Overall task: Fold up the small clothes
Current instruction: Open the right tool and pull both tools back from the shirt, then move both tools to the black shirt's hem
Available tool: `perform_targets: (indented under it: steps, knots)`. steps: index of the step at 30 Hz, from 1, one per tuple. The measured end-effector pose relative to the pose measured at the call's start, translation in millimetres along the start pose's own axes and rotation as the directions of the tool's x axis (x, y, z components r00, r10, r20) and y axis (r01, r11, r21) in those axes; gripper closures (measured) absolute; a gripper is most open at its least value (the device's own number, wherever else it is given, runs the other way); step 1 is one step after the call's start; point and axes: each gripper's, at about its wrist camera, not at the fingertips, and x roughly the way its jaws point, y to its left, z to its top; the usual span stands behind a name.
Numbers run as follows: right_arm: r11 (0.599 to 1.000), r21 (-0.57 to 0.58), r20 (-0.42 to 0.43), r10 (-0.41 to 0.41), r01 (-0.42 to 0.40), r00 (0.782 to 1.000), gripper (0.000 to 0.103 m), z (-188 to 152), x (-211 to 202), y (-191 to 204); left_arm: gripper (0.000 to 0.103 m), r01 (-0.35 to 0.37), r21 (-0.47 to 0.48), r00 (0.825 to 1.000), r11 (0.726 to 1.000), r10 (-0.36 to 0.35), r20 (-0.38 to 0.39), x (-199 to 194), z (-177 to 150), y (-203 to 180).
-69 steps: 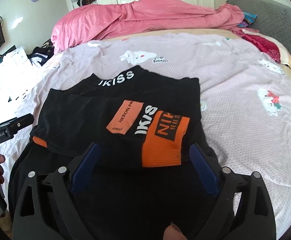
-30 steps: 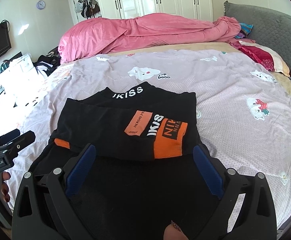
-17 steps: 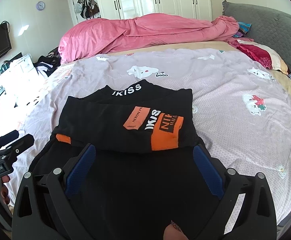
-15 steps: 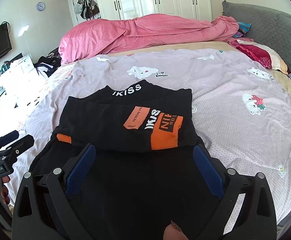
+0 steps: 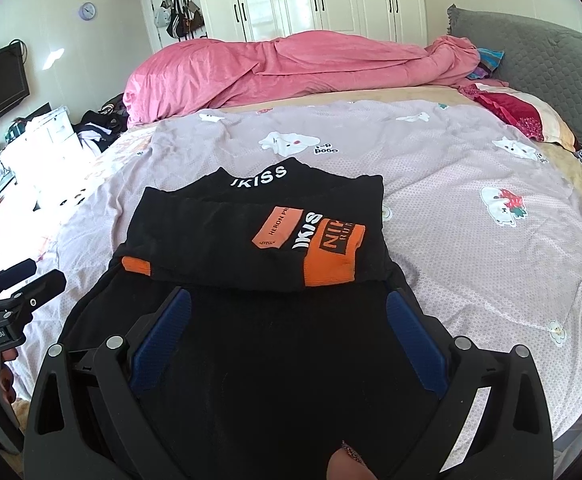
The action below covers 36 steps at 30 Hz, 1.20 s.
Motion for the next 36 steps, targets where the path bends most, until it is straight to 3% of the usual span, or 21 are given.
perform_targets:
  steps: [22,36]
  knots:
    - [1.000,0.001,-0.012,0.016,-0.016,1.000,0.005,-19.7,-16.9,-0.4,0.009,-0.017,0.016,0.998,1.000,0.018,-0.055,-7.7,-26.8,6.1]
    - [1.000,-0.029,-0.087,-0.009,0.006,0.996,0.005,-53.7,-14.3,-12.0,0.009,-0.052,0.010,0.990,0.999,0.053,-0.134,-4.0,-61.8,24.8]
